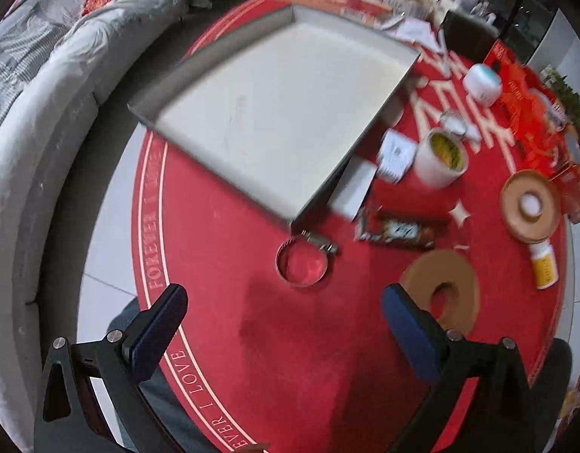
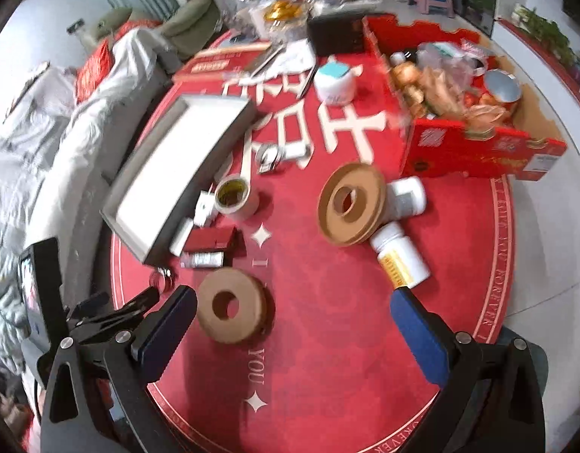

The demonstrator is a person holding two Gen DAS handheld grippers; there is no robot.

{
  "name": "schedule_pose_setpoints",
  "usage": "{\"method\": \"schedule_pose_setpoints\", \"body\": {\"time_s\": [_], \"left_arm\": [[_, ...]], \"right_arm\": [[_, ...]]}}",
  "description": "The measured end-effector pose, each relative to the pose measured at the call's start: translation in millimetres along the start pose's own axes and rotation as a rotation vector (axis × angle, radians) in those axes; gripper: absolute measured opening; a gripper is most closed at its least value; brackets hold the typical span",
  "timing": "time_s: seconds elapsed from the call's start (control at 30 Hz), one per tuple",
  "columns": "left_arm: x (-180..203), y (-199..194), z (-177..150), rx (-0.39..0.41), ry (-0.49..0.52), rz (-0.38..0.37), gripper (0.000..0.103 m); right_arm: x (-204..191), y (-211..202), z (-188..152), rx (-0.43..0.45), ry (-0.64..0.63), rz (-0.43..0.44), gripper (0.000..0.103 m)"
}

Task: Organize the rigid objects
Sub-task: 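Position the left tool over the hose clamp while the right tool hovers over the tan ring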

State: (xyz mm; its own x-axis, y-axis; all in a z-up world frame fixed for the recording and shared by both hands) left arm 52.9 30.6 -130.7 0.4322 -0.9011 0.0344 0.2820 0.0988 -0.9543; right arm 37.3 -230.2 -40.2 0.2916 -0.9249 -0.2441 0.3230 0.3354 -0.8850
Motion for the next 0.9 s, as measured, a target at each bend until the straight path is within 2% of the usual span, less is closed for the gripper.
{"method": "schedule_pose_setpoints", "body": {"time_s": [0.3, 0.63, 0.9], "left_arm": [[-8.8, 28.5, -3.2, -0.039, -0.035, 0.038, 0.103], [-11.1, 41.3, 3.3, -0.054, -0.056, 0.065, 0.103], [-15.5, 43.1, 4.7, -0.066, -0.072, 0.052, 0.103]], "right_arm": [[0.5, 46.2, -33.2, -0.142, 0.032, 0.014, 0.103], [-8.9, 79.9, -34.2, -0.209, 0.010, -0.011, 0.103], [-19.3, 112.4, -32.4, -0.259, -0.039, -0.047, 0.103]]}}
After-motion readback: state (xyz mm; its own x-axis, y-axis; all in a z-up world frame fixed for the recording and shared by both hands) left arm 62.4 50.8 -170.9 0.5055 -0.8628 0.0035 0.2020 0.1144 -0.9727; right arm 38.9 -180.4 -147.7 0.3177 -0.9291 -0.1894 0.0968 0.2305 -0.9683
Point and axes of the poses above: each gripper's, at about its wrist camera, not at the fingertips, and y roughly the way its jaws point, x to its right, z to its top, the point moved 8 cm from there along y, roughly the way its jaws point, and after that the axes turned 13 degrees about -y, right-handed, at the moved point
